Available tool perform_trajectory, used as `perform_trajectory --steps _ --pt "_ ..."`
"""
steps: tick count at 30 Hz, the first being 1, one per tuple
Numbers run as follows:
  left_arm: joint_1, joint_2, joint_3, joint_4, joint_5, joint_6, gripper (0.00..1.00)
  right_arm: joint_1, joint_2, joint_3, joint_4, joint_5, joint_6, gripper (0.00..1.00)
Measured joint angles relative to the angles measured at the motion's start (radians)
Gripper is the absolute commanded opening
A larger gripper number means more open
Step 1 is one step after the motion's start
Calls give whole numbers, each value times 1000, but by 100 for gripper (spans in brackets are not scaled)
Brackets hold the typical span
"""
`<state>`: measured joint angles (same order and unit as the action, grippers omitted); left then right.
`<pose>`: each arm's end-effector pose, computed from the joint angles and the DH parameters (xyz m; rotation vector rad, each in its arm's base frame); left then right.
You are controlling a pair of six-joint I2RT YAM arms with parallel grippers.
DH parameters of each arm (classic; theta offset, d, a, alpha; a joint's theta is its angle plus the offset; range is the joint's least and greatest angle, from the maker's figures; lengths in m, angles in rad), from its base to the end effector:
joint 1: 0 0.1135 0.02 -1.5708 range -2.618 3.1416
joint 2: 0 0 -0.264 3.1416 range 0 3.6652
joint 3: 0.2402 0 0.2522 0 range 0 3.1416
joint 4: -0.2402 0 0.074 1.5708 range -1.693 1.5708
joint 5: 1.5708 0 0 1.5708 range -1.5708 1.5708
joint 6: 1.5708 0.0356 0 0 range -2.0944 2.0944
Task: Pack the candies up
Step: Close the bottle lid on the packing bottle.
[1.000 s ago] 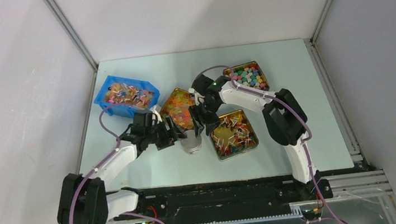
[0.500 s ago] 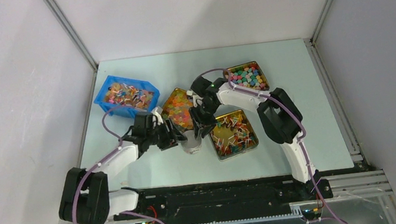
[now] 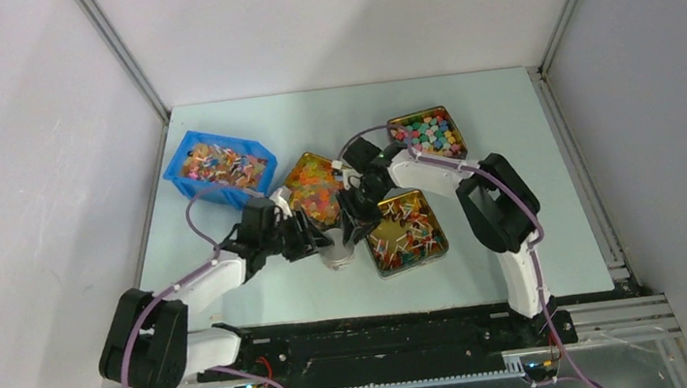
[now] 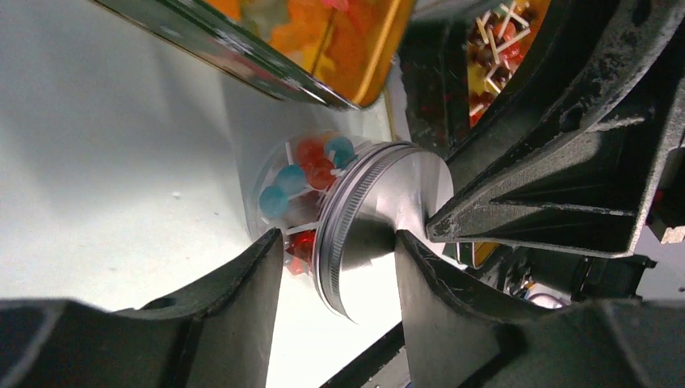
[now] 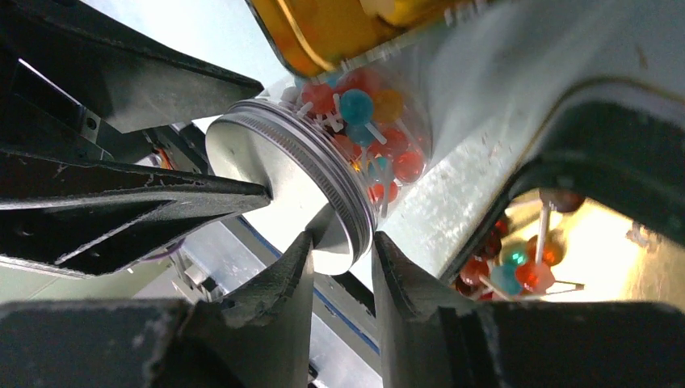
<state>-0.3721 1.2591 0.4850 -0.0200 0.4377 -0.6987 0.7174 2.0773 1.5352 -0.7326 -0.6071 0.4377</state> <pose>0.2093 -0.0979 0.1607 -0.1823 2.5086 -1.0020 0.3024 0.2908 0.1706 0.5357 -2.8388 -0.9923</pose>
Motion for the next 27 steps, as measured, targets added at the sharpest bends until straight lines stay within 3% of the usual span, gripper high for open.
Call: perform_trajectory --steps 7,11,13,15,19,27 --pt "-101 -26 -68 114 -24 -68 58 -2 -101 -140 4 10 0 32" --pt "-119 -19 -70 124 -28 -69 76 -2 -118 -161 1 13 0 36" --pt "-127 -29 -70 102 -45 -56 93 -1 -118 -163 2 11 -1 46" --pt "-134 -60 -70 65 -68 -26 99 1 -120 -169 3 11 -1 62" --pt "-139 -236 -76 5 -117 37 100 11 -130 -208 5 18 -8 76" --pt "-141 -684 -188 37 -147 238 100 6 -164 -262 39 21 -18 82"
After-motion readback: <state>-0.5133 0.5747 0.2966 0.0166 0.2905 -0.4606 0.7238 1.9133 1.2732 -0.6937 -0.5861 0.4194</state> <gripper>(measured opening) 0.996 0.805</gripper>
